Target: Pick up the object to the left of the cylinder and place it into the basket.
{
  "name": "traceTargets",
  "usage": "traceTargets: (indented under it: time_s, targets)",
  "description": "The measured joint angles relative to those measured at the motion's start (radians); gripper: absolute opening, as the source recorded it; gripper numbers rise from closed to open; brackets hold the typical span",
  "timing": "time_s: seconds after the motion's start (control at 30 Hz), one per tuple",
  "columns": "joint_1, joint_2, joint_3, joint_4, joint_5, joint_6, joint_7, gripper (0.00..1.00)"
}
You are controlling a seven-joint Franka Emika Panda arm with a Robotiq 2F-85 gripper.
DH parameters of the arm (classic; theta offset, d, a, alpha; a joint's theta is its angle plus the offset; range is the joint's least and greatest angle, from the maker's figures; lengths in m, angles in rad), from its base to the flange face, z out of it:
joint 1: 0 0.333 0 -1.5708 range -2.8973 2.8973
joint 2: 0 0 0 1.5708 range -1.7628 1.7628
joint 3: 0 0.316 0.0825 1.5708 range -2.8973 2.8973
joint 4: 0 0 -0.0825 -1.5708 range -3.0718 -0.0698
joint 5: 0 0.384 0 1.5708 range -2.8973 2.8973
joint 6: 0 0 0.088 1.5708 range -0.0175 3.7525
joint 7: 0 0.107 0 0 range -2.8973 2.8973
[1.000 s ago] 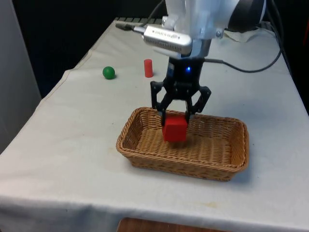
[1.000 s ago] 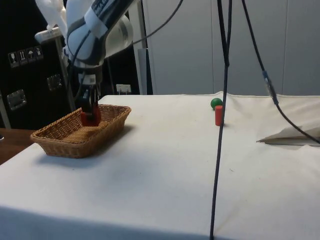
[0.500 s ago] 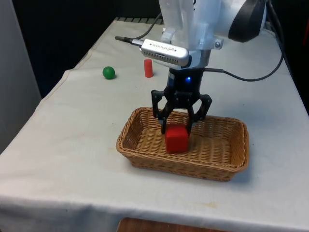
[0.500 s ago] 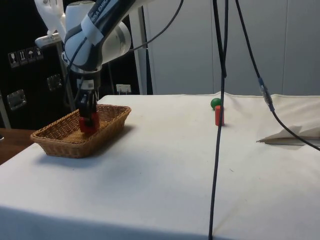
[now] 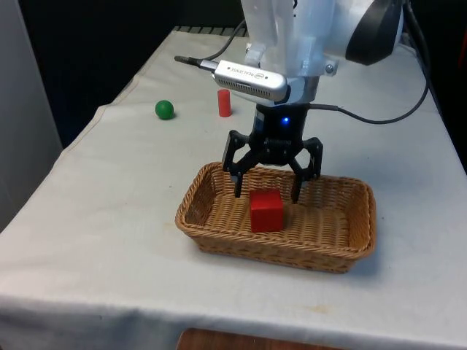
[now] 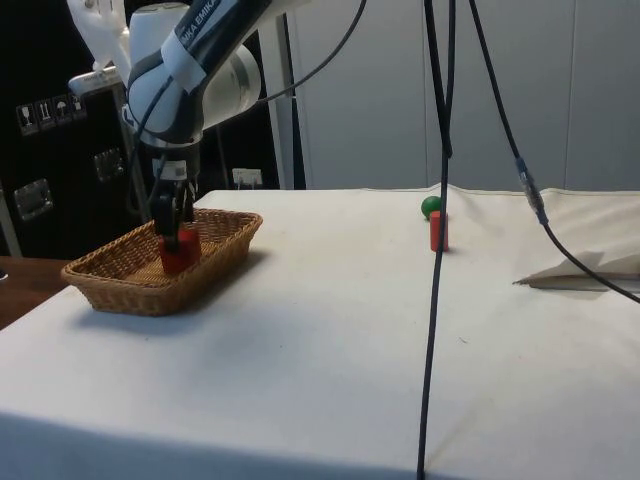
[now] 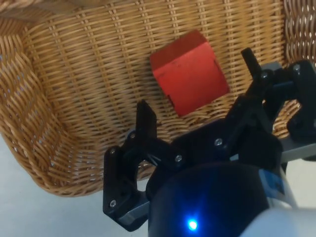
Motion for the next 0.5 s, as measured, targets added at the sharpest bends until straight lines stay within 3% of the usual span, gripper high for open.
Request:
traceTargets:
  time_s: [0.13,0.5]
  targets:
    - [0.000,-0.001,-0.002,0.003,0.000,-0.001,0.000,1.00]
    - [0.022,-0.091,-0.020,-0.049,-0.024,-0.035,-0.007,1.00]
